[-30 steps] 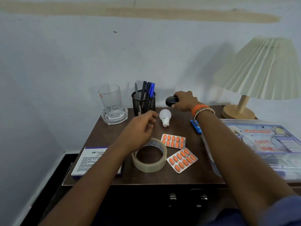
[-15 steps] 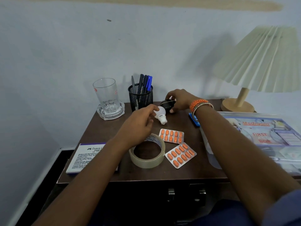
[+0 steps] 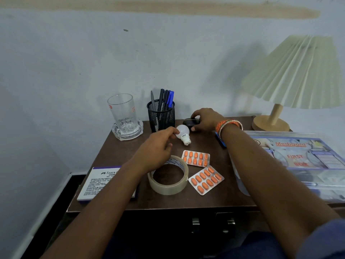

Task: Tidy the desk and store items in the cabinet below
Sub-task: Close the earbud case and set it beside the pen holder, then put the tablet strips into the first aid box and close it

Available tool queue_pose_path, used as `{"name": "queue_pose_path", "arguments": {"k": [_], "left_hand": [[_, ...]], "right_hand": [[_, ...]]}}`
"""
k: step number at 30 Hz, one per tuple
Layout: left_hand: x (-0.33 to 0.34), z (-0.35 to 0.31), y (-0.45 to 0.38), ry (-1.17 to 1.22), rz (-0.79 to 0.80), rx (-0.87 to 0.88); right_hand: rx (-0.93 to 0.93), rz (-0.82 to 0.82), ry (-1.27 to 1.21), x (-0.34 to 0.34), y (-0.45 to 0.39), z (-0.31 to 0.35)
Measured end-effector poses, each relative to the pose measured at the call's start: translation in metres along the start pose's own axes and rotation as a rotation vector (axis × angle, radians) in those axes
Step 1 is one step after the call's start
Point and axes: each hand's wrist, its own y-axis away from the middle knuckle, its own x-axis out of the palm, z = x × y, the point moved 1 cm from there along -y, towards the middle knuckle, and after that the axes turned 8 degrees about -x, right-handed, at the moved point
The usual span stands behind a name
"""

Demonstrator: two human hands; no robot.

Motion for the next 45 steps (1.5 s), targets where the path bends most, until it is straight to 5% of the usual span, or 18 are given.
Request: {"name": "queue_pose_path", "arguments": {"k": [27,34,40,45], "left_hand": [[-0.019,-0.033,0.027,0.041,-0.131,0.013],[0.008,-0.080,0.041,0.006,-0.041,0.172],[0.048,-0.135,0.055,-0.112,0.041,0.441],[0.067,-0.149,0.058,-0.277,0.116,0.428]], "right_hand": [[0.000,-0.149,-0.079,-0.052,0.081,0.026],[-0.015,-0.189,-0.077,-0.060,0.141,0.019],[0.081,-0.020,0.145,-0.081,0.215,-0.023],[0.188,0.237,0.189,-0.087,0.266,-0.049]]}}
